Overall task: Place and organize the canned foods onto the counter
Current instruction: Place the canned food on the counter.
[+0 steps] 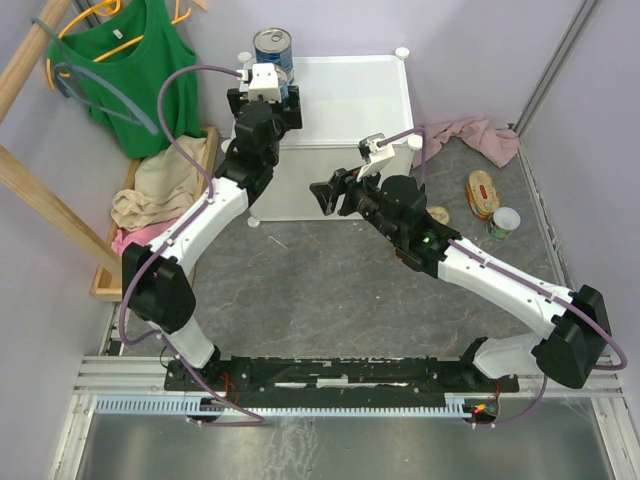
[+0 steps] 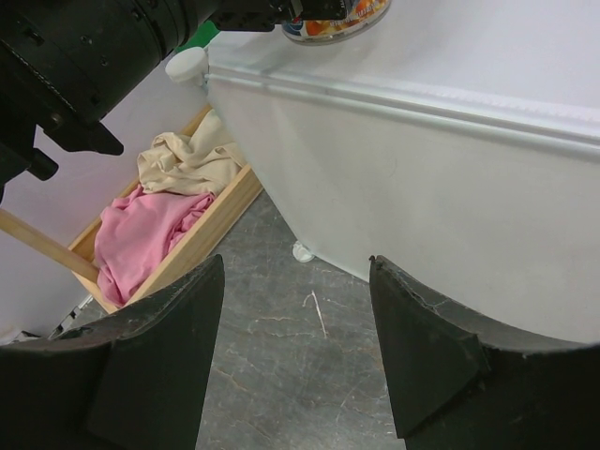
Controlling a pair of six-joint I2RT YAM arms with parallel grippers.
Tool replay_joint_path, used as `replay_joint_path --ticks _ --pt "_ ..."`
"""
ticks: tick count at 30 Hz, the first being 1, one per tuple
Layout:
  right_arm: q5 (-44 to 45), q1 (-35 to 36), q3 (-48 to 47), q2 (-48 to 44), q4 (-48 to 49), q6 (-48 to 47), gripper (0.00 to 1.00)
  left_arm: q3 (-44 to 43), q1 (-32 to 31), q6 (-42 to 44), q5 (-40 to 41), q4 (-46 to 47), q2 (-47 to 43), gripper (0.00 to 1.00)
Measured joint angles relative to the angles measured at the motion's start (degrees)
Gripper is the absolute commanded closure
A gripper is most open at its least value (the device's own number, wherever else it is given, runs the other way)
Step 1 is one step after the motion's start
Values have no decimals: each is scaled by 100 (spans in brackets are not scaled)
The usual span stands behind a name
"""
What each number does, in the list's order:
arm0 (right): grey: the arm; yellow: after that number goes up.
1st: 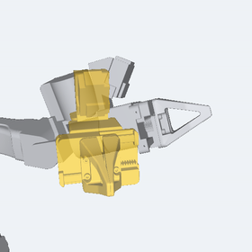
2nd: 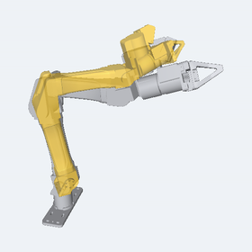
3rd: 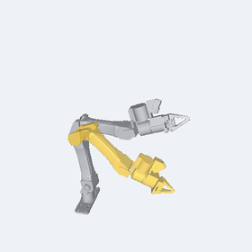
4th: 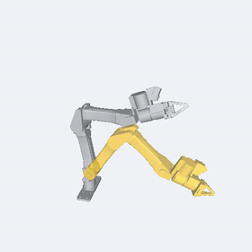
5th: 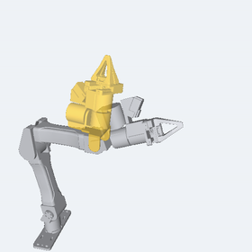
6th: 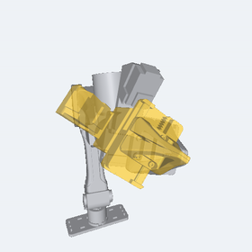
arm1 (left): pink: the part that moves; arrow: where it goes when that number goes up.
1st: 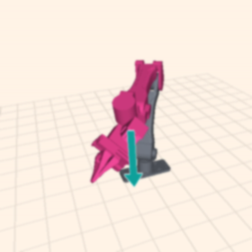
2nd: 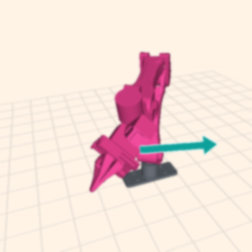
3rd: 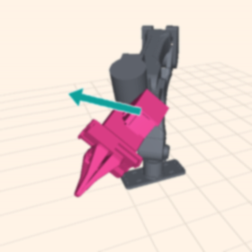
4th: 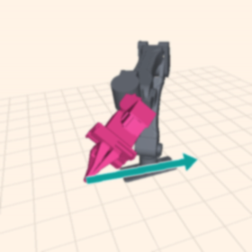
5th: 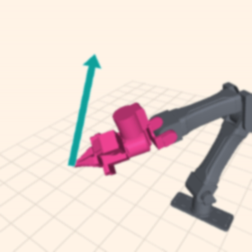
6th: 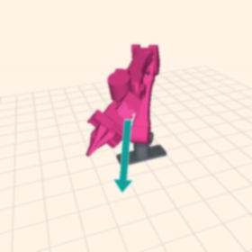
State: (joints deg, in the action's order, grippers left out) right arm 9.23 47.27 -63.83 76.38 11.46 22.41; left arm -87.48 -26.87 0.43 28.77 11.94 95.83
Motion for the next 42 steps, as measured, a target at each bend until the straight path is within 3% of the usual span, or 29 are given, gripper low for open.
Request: replay_joint_path --ticks 16,28,37,42 --pt "13 26 0 -2 -26 -17 28 -216 -59 -190 118 -656 -111 1" --pt "92 37 0 -39 -411 -116 28 -201 -120 -361 232 -966 -855 1" --pt "505 37 0 -396 -1259 -175 28 289 -330 -490 409 -1268 -1694 1" --pt "970 37 0 -809 -2006 -186 27 619 -765 -590 459 -1499 -2162 1"
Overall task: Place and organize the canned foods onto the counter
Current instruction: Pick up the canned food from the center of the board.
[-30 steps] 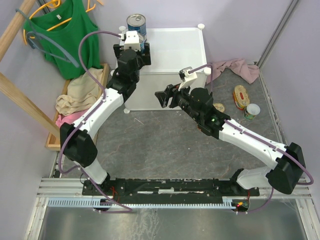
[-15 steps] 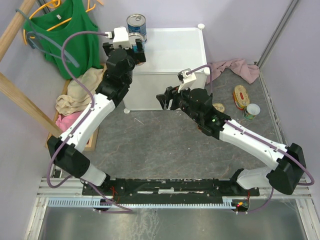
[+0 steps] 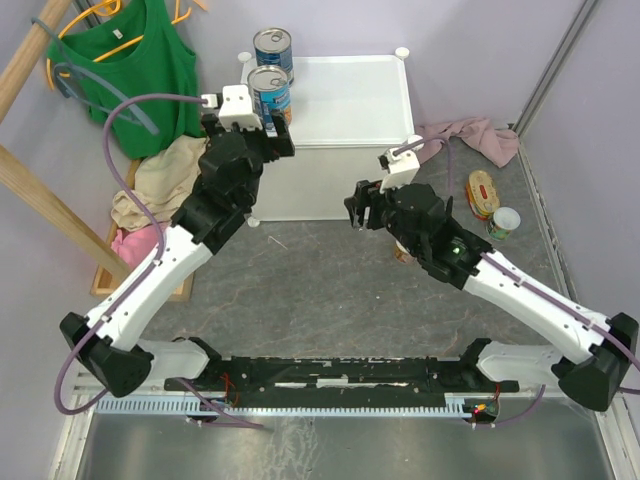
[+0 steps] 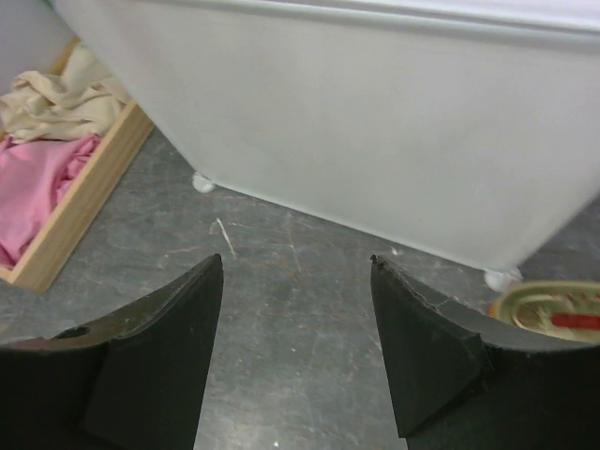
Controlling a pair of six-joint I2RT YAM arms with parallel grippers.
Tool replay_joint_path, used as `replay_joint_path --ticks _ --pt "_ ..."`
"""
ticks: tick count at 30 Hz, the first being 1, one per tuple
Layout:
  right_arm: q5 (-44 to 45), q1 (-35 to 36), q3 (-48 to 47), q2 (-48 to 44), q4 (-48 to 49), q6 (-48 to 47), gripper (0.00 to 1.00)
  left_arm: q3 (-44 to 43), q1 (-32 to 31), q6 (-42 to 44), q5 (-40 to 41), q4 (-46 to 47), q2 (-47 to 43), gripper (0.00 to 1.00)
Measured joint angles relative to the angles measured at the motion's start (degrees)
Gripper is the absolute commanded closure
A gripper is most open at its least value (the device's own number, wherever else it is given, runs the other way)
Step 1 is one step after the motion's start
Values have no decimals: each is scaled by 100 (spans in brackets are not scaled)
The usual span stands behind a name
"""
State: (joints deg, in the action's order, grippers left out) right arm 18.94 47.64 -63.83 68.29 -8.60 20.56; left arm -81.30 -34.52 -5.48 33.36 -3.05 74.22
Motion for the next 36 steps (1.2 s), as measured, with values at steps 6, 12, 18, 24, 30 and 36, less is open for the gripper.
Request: replay_joint_path --ticks 6,12,18,24,30,36 --pt "693 0 122 -487 -844 70 23 573 -621 -205 103 -302 -584 1" --pt "1484 0 363 -603 -1681 267 14 1252 -1027 -525 -28 -629 -1248 1" --pt "1958 -72 466 -247 -2262 514 8 1882 -1467 -831 -96 -765 -1670 1" --pt "1991 -426 656 157 -2463 706 2 2201 -1725 -1040 -94 -813 -1676 1" --pt "1888 -809 802 476 -2463 769 0 2389 -1906 -1169 -92 -820 -1676 1" --pt "1622 -1123 951 752 -2273 769 0 2507 -2026 -1272 -92 -815 -1676 1"
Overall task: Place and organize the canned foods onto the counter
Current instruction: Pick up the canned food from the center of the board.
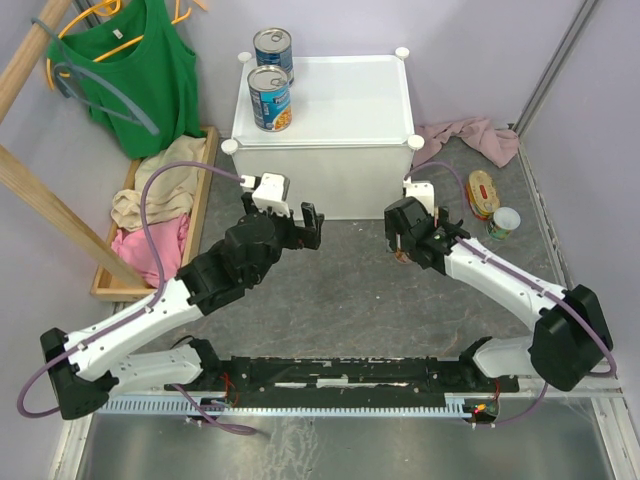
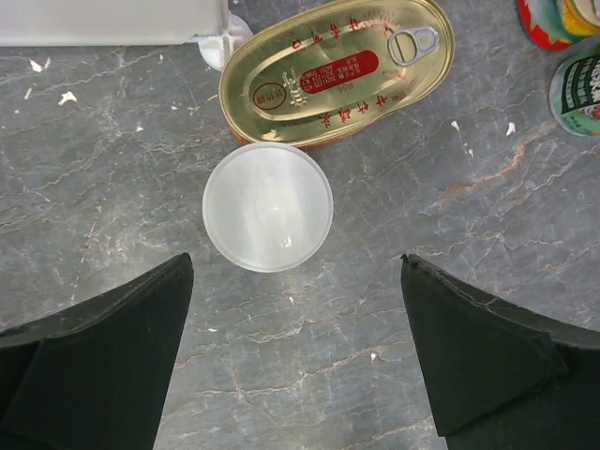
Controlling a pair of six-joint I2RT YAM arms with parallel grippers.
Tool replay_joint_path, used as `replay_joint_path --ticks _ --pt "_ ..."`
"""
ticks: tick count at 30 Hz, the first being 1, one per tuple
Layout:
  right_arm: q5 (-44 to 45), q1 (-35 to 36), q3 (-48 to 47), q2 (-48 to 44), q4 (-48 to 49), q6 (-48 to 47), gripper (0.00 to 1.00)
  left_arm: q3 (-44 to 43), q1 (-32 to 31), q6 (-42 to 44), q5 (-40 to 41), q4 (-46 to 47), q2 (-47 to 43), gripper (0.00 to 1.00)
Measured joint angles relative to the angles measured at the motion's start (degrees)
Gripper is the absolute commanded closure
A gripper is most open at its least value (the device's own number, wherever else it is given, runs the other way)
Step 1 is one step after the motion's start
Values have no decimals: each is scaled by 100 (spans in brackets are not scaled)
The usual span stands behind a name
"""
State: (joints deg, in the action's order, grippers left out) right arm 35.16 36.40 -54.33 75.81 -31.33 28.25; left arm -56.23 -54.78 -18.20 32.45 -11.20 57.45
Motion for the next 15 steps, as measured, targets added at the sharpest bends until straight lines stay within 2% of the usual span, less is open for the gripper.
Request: replay_joint_path --ticks 15 --pt "-846 -520 175 525 605 37 0 37 -122 -92 -2 20 184 1"
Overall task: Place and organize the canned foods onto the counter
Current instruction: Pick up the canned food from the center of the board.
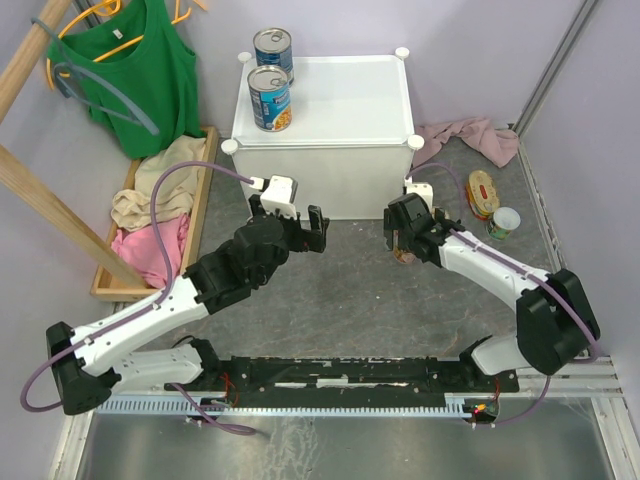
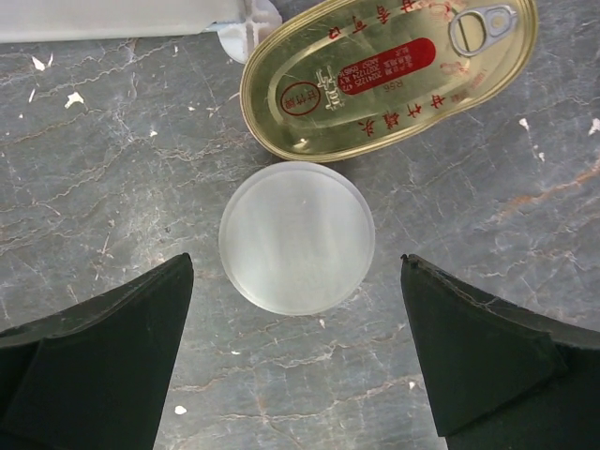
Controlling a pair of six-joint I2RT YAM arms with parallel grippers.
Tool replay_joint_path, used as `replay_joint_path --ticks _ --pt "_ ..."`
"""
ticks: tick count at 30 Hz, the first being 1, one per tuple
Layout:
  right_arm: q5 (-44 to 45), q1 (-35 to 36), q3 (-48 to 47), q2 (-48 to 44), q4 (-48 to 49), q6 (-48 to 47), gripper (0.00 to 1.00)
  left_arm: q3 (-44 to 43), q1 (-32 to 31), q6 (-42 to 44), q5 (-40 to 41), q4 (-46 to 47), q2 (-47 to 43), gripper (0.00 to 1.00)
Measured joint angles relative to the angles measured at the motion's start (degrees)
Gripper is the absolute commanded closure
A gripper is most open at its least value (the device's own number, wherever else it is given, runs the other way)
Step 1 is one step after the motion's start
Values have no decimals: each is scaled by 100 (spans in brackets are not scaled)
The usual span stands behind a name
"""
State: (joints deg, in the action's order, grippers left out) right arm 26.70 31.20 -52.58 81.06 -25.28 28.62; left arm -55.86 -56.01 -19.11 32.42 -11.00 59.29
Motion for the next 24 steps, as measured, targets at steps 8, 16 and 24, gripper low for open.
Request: replay_joint_path --ticks 8,16,24 --pt "-199 -129 0 337 201 0 0 0 0 -85 2 2 48 1" --pt "-313 -256 2 387 275 -2 3 0 0 -122 2 4 72 1" --pt "-435 -278 155 522 435 0 13 0 -2 -127 2 4 72 1"
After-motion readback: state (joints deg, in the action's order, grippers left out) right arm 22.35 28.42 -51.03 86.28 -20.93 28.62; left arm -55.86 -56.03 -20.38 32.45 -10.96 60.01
